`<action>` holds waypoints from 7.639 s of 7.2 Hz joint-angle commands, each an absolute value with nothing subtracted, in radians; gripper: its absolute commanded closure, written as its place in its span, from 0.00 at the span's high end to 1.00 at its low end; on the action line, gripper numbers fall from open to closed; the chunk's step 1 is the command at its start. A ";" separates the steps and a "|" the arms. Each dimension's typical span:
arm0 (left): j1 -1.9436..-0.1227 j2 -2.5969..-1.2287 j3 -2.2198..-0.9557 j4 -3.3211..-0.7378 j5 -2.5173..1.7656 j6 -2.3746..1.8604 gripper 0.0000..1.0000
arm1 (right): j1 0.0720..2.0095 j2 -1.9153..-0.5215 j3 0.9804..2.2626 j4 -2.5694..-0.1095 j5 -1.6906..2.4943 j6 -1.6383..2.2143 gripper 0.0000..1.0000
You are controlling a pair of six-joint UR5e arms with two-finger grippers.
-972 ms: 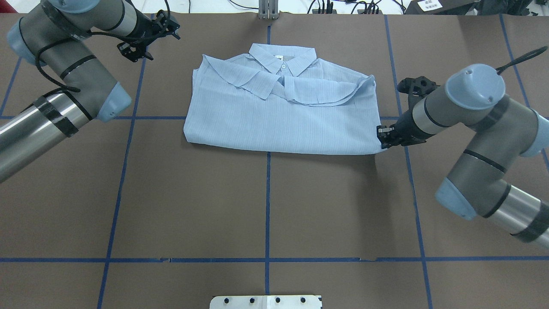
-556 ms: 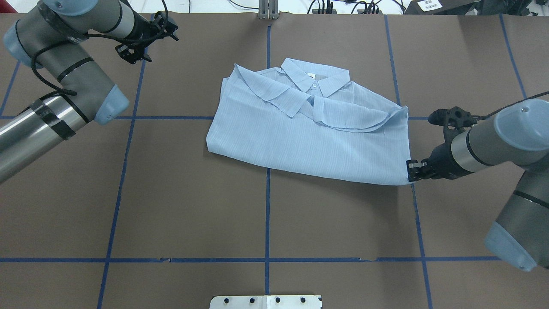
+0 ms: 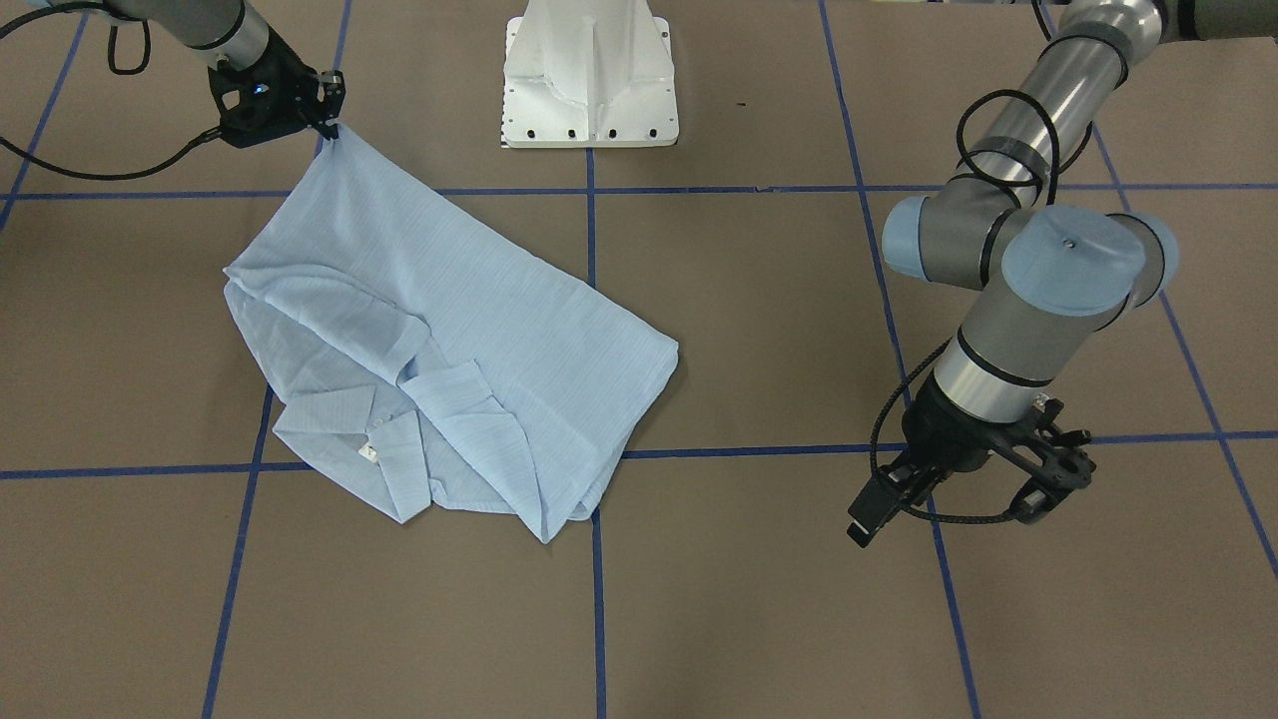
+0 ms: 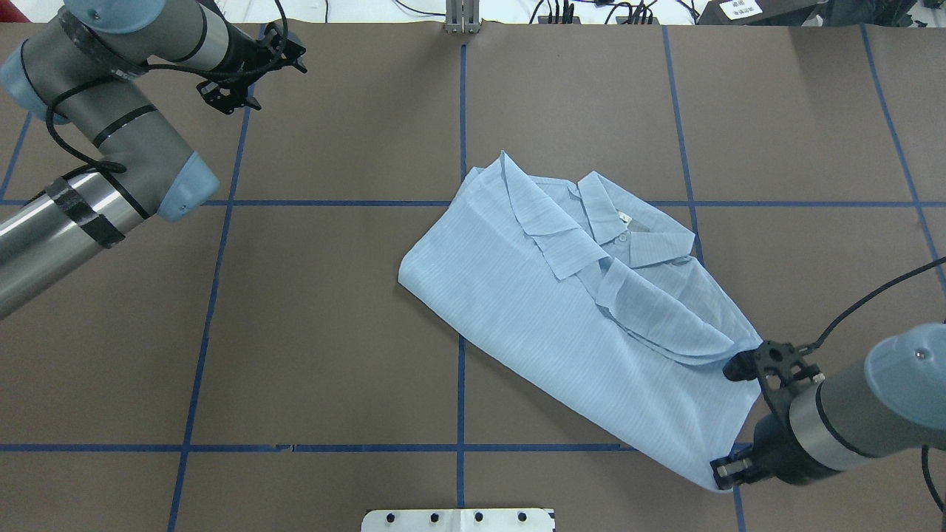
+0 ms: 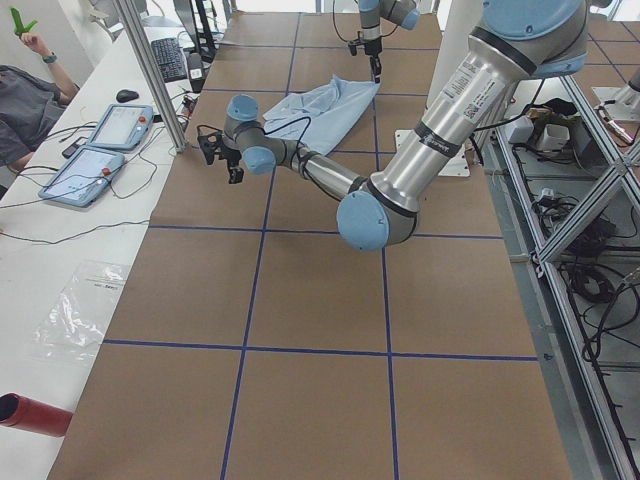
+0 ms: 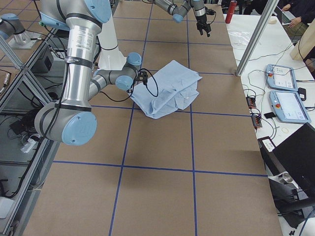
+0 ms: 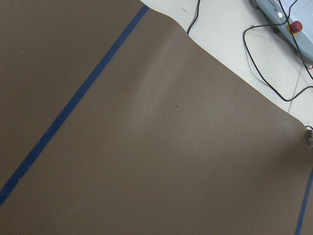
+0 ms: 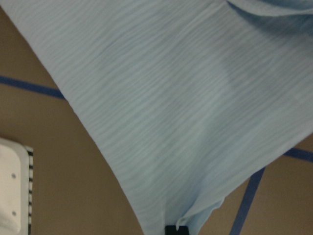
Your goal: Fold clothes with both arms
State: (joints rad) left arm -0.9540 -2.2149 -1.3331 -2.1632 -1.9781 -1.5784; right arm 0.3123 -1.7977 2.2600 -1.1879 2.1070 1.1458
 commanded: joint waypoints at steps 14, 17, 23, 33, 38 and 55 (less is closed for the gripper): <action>-0.488 -2.258 -1.523 -1.896 -1.801 -1.743 0.77 | 0.538 -1.511 2.148 -1.181 1.894 1.198 1.00; -0.483 -2.255 -1.522 -1.896 -1.801 -1.740 0.69 | 0.541 -1.508 2.148 -1.183 1.894 1.198 1.00; -0.477 -2.241 -1.532 -1.890 -1.799 -1.740 0.00 | 0.551 -1.509 2.145 -1.183 1.894 1.198 1.00; -0.709 -2.509 -0.927 -2.406 -1.561 -1.582 0.00 | 0.586 -1.506 2.120 -1.181 1.891 1.200 1.00; -0.709 -2.514 -0.851 -2.530 -1.502 -1.527 0.60 | 0.584 -1.499 2.102 -1.181 1.871 1.200 1.00; -0.805 -2.169 -1.539 -2.048 -1.830 -1.390 1.00 | 0.262 -1.187 1.859 -1.324 1.551 1.032 1.00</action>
State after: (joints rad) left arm -0.8120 -2.1692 -1.5418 -2.0475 -1.8300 -1.3892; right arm 0.2727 -1.1860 1.8611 -1.3075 1.5679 1.0428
